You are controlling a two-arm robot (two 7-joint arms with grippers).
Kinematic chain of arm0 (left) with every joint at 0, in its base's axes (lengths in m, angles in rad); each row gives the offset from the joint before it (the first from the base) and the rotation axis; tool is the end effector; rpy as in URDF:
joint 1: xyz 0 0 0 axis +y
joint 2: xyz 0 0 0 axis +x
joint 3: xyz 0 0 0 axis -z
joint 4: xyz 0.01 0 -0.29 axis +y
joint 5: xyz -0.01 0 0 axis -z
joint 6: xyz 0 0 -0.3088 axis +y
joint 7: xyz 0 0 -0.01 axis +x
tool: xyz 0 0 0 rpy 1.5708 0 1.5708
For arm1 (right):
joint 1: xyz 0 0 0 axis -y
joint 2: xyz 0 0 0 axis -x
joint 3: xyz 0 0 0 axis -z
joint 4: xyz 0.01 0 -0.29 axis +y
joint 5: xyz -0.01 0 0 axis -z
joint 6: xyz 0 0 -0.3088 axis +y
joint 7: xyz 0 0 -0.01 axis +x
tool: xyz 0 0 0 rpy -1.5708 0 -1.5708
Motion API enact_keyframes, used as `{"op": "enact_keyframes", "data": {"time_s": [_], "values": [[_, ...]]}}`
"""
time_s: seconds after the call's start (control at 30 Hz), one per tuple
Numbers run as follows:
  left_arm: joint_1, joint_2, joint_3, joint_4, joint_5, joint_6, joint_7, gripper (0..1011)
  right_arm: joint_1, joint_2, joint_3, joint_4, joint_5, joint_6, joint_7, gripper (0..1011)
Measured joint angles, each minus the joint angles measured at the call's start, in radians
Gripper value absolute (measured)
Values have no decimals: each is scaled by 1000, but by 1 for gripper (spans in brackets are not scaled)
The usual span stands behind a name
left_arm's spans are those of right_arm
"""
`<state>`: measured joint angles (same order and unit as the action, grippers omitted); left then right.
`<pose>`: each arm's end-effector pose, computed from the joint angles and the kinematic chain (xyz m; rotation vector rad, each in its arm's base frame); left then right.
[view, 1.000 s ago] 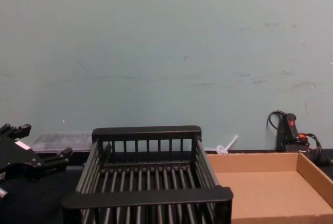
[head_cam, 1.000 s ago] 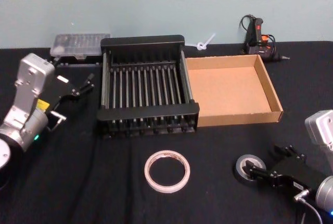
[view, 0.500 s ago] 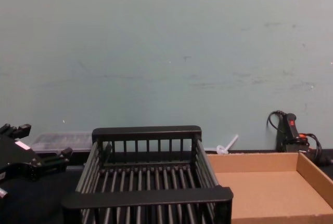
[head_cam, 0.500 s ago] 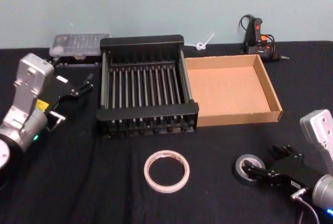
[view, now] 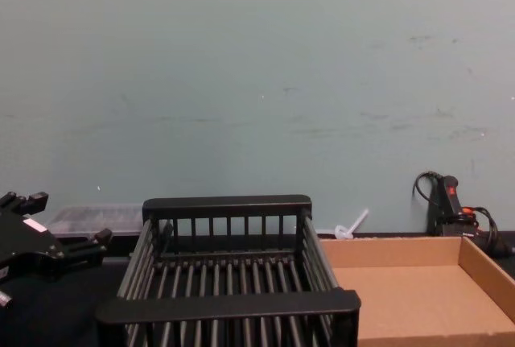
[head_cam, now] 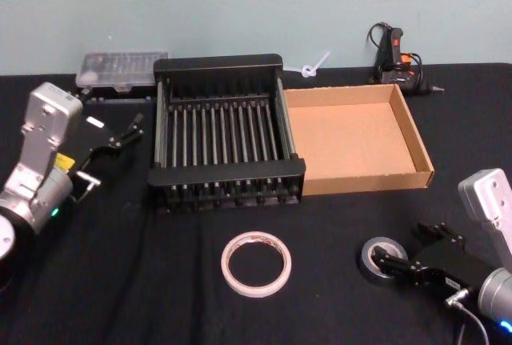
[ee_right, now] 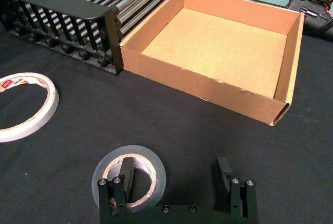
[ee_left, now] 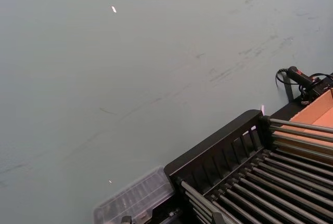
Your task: Pick up the white tape and place it into the black box , Pick up the silver tape and place it into the brown box.
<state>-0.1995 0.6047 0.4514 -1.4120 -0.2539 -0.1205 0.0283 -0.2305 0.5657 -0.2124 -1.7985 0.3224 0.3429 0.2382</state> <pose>0.3581 0.0827 -0.3023 0.3045 -0.2850 1.2480 0.2541 -0.0655 -0.2980 -0.4846 0.2199 -1.0243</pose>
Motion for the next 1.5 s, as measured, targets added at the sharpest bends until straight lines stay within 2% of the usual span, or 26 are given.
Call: {"op": "enact_keyframes", "data": {"time_s": [0.17,0.37,0.53,0.8,1.1,1.3,1.5], "values": [[0,0,0,0,0,0,0,1001,-1,1,0,-1,2,0,0,993],[0,0,0,0,0,0,0,1001,-1,2,-1,-1,3,0,0,878],[0,0,0,0,0,0,0,1001,-1,2,-1,-2,4,0,0,724],[0,0,0,0,0,0,0,1001,-2,3,-1,-2,5,0,-1,568],[0,0,0,0,0,0,0,1001,-2,3,-1,-1,6,0,-2,261],[0,0,0,0,0,0,0,1001,-2,3,-1,-1,6,0,-2,178],[0,0,0,0,0,0,0,1001,-2,3,-1,-1,6,0,-2,172]]}}
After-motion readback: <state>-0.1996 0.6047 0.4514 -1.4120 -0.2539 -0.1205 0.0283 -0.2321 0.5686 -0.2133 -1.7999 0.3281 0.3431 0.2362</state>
